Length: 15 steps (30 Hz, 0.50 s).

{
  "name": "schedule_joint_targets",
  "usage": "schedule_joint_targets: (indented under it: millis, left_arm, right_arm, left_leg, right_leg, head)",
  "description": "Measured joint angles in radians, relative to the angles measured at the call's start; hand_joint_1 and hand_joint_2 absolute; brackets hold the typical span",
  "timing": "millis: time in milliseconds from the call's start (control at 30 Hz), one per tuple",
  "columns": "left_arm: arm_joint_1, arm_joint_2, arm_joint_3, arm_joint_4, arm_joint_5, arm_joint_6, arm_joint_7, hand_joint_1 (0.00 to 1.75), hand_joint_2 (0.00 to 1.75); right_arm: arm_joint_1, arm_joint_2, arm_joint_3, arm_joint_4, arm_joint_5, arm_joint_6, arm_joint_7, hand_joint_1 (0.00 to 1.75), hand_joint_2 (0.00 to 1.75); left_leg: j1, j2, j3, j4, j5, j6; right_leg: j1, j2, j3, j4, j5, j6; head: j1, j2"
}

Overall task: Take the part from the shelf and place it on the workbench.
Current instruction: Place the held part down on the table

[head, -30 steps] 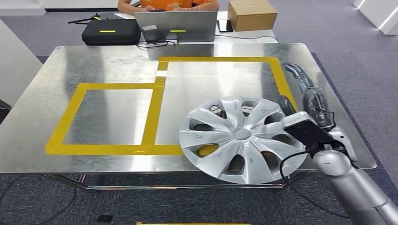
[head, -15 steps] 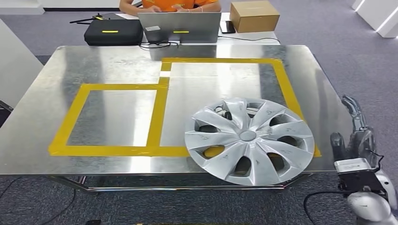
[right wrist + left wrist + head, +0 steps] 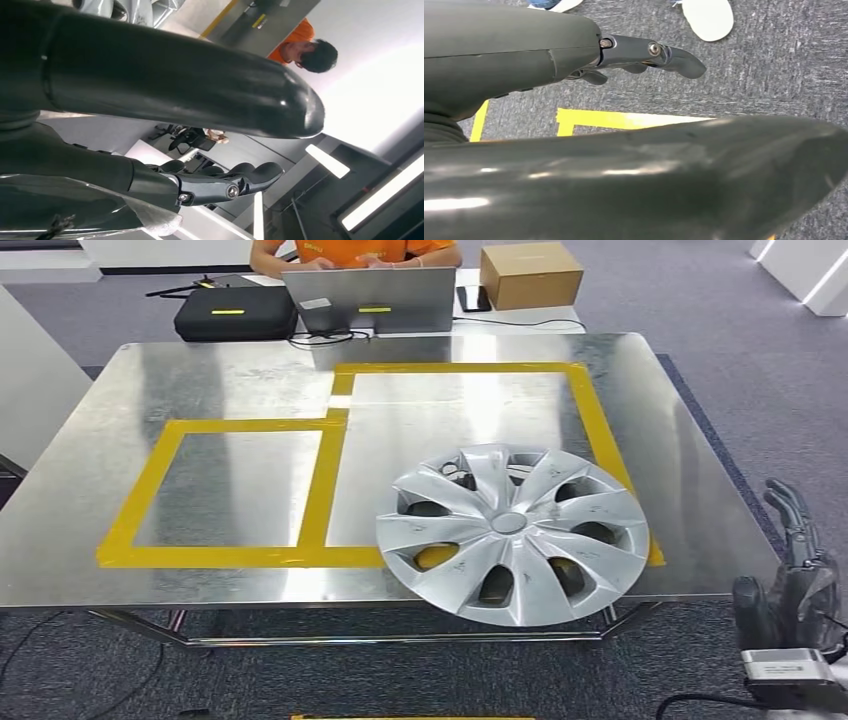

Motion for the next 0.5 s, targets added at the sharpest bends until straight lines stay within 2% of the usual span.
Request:
schedule_joint_targets:
  millis: [33,67,133,167,200,233,300,333,367,400,467,500]
  left_arm:
    - [0.000,0.001,0.003,0.000,0.000,0.001,0.000,0.00,0.00]
    - [0.000,0.001,0.005,0.000,-0.001,0.002,0.000,0.00,0.00]
    - [0.000,0.001,0.007,0.000,-0.002,0.004,0.000,0.00,0.00]
    - [0.000,0.002,0.008,0.000,-0.003,0.005,0.000,0.00,0.00]
    - [0.000,0.002,0.008,0.000,-0.003,0.006,0.000,0.00,0.00]
    - [0.000,0.003,0.008,0.000,-0.004,0.008,0.000,0.00,0.00]
    - [-0.001,0.005,0.009,0.000,-0.006,0.011,0.000,0.00,0.00]
    - [-0.002,0.006,0.009,0.000,-0.007,0.012,0.000,0.00,0.00]
    - [-0.003,0.006,0.009,0.000,-0.008,0.013,0.000,0.00,0.00]
    - [-0.004,0.007,0.009,0.000,-0.009,0.013,0.001,0.00,0.00]
    - [-0.002,0.006,0.009,0.000,-0.010,0.014,0.004,0.00,0.00]
    - [-0.002,0.005,0.009,0.000,-0.010,0.014,0.005,0.00,0.00]
  right_arm:
    - [0.004,0.001,-0.003,-0.005,0.001,-0.002,-0.001,0.00,0.00]
    - [0.008,0.003,-0.005,-0.010,0.001,-0.003,-0.003,0.00,0.00]
    - [0.017,0.006,-0.007,-0.016,0.003,-0.005,-0.005,0.00,0.00]
    - [0.022,0.008,-0.008,-0.017,0.004,-0.005,-0.005,0.00,0.00]
    - [0.027,0.009,-0.009,-0.018,0.005,-0.006,-0.005,0.00,0.00]
    - [0.031,0.010,-0.010,-0.019,0.006,-0.005,-0.005,0.00,0.00]
    - [0.038,0.011,-0.014,-0.023,0.008,-0.004,-0.004,0.00,0.00]
    - [0.040,0.011,-0.015,-0.024,0.008,-0.003,-0.002,0.00,0.00]
    - [0.041,0.011,-0.017,-0.025,0.008,-0.002,0.000,0.00,0.00]
    - [0.043,0.011,-0.018,-0.026,0.009,0.000,0.002,0.00,0.00]
    - [0.046,0.012,-0.020,-0.027,0.011,0.004,0.006,0.00,0.00]
    - [0.048,0.012,-0.023,-0.027,0.012,0.005,0.006,0.00,0.00]
  left_leg:
    - [0.001,0.000,-0.010,0.028,-0.027,-0.005]
    - [0.002,0.001,-0.026,0.078,-0.067,-0.009]
    - [0.003,0.001,-0.065,0.208,-0.150,-0.014]
    - [0.003,0.001,-0.073,0.253,-0.172,-0.014]
    - [0.003,0.001,-0.064,0.261,-0.174,-0.012]
    - [0.002,0.001,-0.035,0.228,-0.158,-0.009]
    - [-0.001,0.001,0.057,0.083,-0.105,0.005]
    - [-0.003,0.001,0.095,0.016,-0.087,0.011]
    - [-0.006,0.001,0.117,-0.028,-0.078,0.016]
    - [-0.009,0.000,0.123,-0.046,-0.076,0.019]
    - [-0.010,0.001,0.115,-0.052,-0.062,0.026]
    - [-0.008,0.003,0.111,-0.057,-0.051,0.032]
  right_leg:
    - [-0.001,-0.002,-0.005,-0.002,0.005,-0.008]
    - [-0.002,-0.004,-0.011,-0.002,0.011,-0.015]
    - [0.001,-0.006,-0.027,-0.002,0.022,-0.022]
    - [0.003,-0.006,-0.036,-0.001,0.028,-0.023]
    - [0.005,-0.006,-0.044,-0.001,0.034,-0.023]
    - [0.006,-0.006,-0.052,-0.001,0.040,-0.023]
    - [0.009,-0.004,-0.063,-0.001,0.052,-0.019]
    - [0.010,-0.004,-0.068,0.000,0.058,-0.015]
    - [0.011,-0.004,-0.072,0.000,0.064,-0.010]
    - [0.010,-0.005,-0.075,-0.001,0.071,-0.003]
    - [0.007,-0.005,-0.080,-0.005,0.083,0.011]
    - [0.007,-0.004,-0.085,-0.003,0.076,0.016]
  head:
    - [-0.001,0.000]
    - [-0.002,0.000]
    - [-0.003,0.000]
    - [-0.003,0.000]
    - [-0.003,0.000]
    - [-0.003,0.000]
    - [-0.003,0.000]
    - [-0.002,0.000]
    - [-0.002,0.000]
    - [-0.002,0.000]
    - [-0.002,0.000]
    - [-0.002,0.000]
